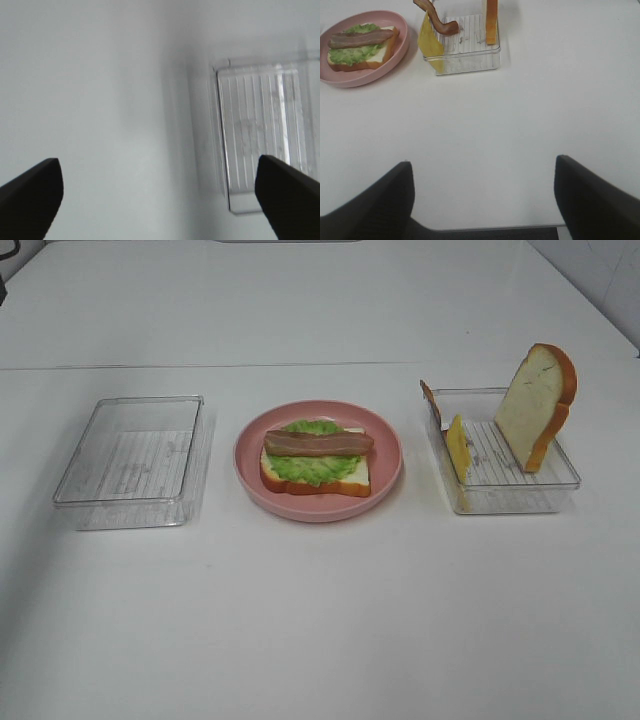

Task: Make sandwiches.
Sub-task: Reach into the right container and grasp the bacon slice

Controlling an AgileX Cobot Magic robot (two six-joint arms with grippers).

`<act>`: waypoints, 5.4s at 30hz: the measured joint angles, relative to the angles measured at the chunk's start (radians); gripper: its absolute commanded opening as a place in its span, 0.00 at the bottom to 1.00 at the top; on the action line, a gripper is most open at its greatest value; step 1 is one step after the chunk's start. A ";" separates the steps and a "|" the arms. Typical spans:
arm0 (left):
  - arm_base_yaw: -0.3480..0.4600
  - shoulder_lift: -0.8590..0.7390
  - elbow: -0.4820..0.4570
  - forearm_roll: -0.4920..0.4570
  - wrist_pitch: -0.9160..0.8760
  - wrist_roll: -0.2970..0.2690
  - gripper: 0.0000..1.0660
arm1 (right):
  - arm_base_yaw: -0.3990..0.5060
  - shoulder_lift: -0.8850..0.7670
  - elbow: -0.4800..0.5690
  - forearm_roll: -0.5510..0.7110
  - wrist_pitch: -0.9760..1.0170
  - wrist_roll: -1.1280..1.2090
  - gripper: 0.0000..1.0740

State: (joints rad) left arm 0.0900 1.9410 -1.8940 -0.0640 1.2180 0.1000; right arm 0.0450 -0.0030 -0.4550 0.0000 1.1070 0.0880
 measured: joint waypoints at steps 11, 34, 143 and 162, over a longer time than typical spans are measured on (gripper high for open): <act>-0.001 -0.630 0.692 -0.041 -0.112 0.006 0.90 | 0.000 0.000 0.000 0.000 0.000 0.000 0.70; -0.001 -1.859 1.324 -0.010 -0.058 0.004 0.90 | 0.000 0.000 0.000 0.000 0.000 0.000 0.70; -0.030 -1.946 1.374 0.004 -0.127 -0.081 0.88 | 0.201 2.418 -1.697 0.074 0.113 0.055 0.88; -0.030 -1.946 1.374 0.004 -0.136 -0.081 0.88 | 0.201 2.425 -1.697 0.074 0.113 0.058 0.64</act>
State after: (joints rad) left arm 0.0600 -0.0050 -0.5200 -0.0600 1.0820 0.0190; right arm 0.2460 2.4220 -2.1520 0.0740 1.2200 0.1460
